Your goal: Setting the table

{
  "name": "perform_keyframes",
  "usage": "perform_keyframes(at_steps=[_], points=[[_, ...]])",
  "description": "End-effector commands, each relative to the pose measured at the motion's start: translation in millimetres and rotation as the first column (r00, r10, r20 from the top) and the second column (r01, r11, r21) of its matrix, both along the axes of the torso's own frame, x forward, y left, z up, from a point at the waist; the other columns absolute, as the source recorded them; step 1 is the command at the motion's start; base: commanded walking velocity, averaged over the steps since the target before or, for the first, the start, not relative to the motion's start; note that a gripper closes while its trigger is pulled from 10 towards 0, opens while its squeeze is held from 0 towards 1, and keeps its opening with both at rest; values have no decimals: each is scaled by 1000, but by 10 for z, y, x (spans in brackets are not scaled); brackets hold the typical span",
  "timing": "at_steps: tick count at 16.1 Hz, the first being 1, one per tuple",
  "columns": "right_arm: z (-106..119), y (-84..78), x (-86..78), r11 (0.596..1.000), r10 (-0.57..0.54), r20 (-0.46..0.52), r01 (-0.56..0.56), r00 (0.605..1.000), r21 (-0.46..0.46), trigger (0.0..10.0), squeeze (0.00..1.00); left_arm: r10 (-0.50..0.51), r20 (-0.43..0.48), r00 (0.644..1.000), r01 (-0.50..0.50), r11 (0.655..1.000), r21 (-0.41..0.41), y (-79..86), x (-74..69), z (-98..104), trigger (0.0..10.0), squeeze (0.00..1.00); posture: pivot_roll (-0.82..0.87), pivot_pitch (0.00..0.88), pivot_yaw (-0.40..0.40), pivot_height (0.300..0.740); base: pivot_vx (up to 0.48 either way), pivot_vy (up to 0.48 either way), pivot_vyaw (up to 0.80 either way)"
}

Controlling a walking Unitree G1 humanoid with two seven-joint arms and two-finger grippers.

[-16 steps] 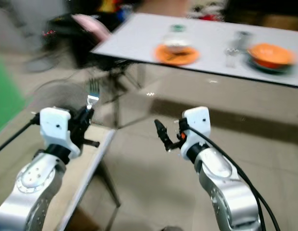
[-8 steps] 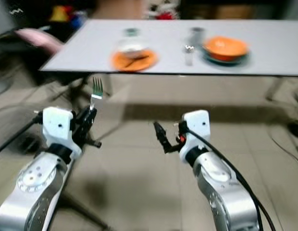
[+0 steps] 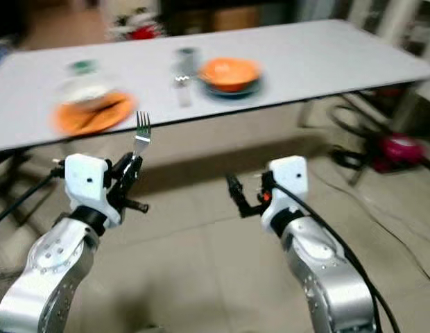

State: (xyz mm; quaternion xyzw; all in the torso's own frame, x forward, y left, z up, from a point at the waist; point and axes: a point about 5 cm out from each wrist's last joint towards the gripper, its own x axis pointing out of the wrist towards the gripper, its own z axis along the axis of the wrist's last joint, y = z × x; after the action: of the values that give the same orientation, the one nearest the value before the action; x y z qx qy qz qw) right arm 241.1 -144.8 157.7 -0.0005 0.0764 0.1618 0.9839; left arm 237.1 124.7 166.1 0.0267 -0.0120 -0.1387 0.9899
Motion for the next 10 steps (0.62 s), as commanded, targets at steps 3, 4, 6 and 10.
perform_keyframes(at_steps=[3,4,6,10], points=[[70,-68,53,999,-23,4,23,1000,42,10000,0,-39,32,999,40,999,-14,-88,23,80,10000,0,-88,25,72,740,329,0,0],[76,-74,60,999,-22,5,22,1000,42,10000,0,-39,34,999,40,999,-17,-87,27,87,10000,0,-88,25,71,740,334,0,0],[81,-77,68,999,-21,9,21,1000,38,10000,0,-38,32,999,39,999,-15,-82,33,85,10000,0,-88,25,72,740,336,0,0],[115,-87,91,999,-22,17,21,1000,38,10000,0,-31,31,999,32,999,-21,-71,58,95,10000,0,-92,25,76,740,366,0,0]])
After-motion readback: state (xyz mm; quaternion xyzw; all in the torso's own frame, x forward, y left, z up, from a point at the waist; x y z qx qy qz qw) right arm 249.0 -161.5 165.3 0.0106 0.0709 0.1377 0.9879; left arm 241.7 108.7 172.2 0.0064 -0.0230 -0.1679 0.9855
